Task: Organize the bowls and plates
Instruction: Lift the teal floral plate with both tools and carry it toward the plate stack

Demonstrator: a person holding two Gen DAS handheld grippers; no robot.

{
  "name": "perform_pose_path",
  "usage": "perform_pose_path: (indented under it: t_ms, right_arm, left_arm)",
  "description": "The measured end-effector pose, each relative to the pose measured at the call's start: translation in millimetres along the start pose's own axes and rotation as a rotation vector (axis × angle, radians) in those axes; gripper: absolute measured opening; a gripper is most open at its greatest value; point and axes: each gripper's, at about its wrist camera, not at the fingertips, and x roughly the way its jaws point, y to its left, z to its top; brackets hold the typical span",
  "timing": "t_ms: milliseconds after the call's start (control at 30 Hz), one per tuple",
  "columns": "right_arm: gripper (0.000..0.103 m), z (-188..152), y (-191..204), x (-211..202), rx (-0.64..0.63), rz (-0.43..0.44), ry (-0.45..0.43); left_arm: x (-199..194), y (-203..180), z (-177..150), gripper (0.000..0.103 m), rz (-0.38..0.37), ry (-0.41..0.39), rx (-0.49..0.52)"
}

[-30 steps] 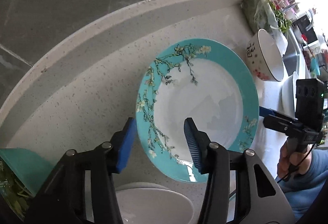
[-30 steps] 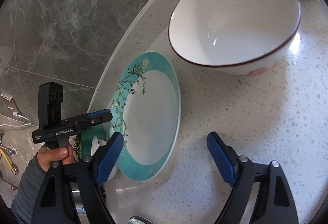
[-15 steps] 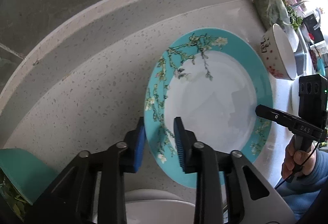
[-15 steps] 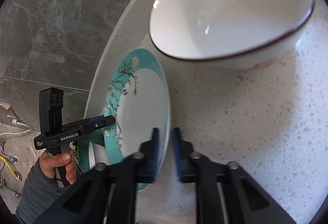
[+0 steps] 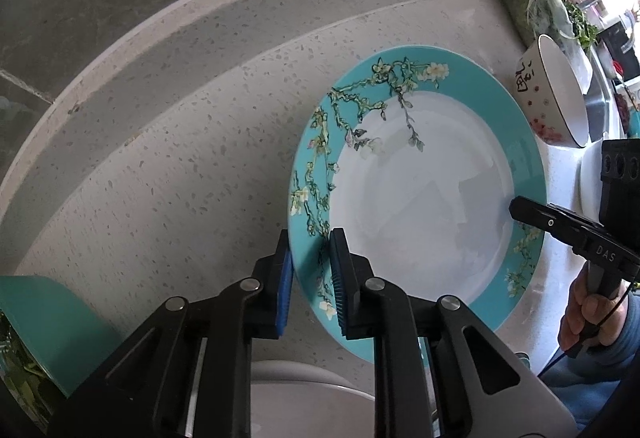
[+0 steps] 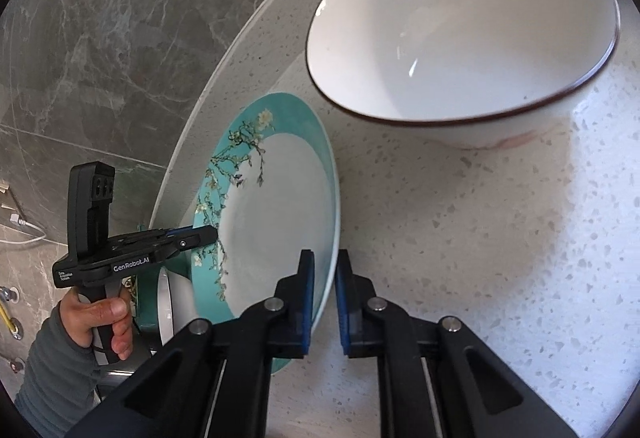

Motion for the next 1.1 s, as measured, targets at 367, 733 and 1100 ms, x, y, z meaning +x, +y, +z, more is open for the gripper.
perform_pose_path:
  t_ms: [367,733,1100]
  right_arm:
    - [0.013,-1.5,18.1,-24.6,-0.067,0.007,-0.021]
    - [0.013,-23.4,48.6,-82.3,-0.173,0.033,-0.036]
    - [0.014,-80.1,60.8,-114.0,-0.235,0.029,0.052]
  left_arm:
    - [-34.4,-15.3,-16.9,0.015,0.007,-0.069,-0.001]
    - [-107.5,-56.5,-88.1,0.015,0.017,-0.178,-0.028]
    - [-124.3,-96.5,-214.8,0.016,-0.011,-0.218,-0.125]
